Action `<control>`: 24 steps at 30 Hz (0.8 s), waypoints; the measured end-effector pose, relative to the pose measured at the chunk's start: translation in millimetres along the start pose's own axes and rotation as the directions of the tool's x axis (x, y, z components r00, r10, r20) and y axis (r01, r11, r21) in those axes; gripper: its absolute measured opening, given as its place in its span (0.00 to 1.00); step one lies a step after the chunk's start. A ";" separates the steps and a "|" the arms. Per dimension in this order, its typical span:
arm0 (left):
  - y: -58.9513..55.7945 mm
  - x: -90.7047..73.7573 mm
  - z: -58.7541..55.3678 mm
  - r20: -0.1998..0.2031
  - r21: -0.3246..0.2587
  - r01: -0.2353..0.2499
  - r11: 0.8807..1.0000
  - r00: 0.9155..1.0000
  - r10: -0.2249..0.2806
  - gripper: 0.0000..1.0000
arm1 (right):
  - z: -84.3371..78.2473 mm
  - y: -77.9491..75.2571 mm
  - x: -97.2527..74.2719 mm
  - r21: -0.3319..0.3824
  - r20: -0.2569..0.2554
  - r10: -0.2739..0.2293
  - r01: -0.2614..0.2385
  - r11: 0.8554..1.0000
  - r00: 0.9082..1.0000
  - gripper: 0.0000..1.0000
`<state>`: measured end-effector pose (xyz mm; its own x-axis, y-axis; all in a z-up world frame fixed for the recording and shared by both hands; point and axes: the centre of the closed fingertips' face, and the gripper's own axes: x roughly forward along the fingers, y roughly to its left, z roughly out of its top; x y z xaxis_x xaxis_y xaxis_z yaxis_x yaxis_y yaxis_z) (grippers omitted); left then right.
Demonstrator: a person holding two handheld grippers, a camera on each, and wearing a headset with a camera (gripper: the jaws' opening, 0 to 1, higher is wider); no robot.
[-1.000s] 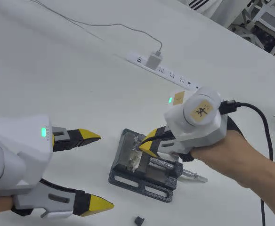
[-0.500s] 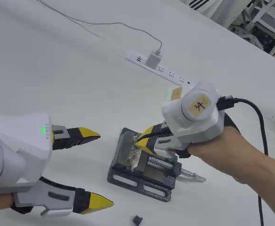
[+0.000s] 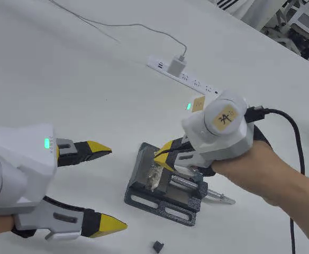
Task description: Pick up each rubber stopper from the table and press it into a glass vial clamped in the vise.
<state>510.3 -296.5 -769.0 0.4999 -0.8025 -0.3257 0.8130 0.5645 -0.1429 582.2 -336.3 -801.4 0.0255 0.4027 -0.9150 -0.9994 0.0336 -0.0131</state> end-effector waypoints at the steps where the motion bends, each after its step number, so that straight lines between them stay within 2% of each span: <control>1: -0.6 0.6 0.5 0.002 -0.002 0.003 1.000 1.000 -0.003 0.71 | -1.6 -0.8 -0.5 0.003 0.001 -0.003 0.003 1.000 1.000 0.00; 6: -2.1 3.6 2.5 0.004 0.002 0.009 1.000 1.000 -0.009 0.71 | -5.4 -2.6 -1.5 0.039 0.014 -0.005 0.005 0.999 1.000 0.00; 24: -2.8 5.0 3.4 0.004 0.005 0.018 1.000 1.000 -0.018 0.70 | -4.8 -2.0 0.0 0.075 0.030 0.006 -0.008 0.997 1.000 0.00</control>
<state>511.5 -302.7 -767.1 0.4866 -0.8131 -0.3194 0.8232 0.5492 -0.1442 584.1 -340.7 -803.4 0.0205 0.4300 -0.9026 -0.9948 0.0987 0.0245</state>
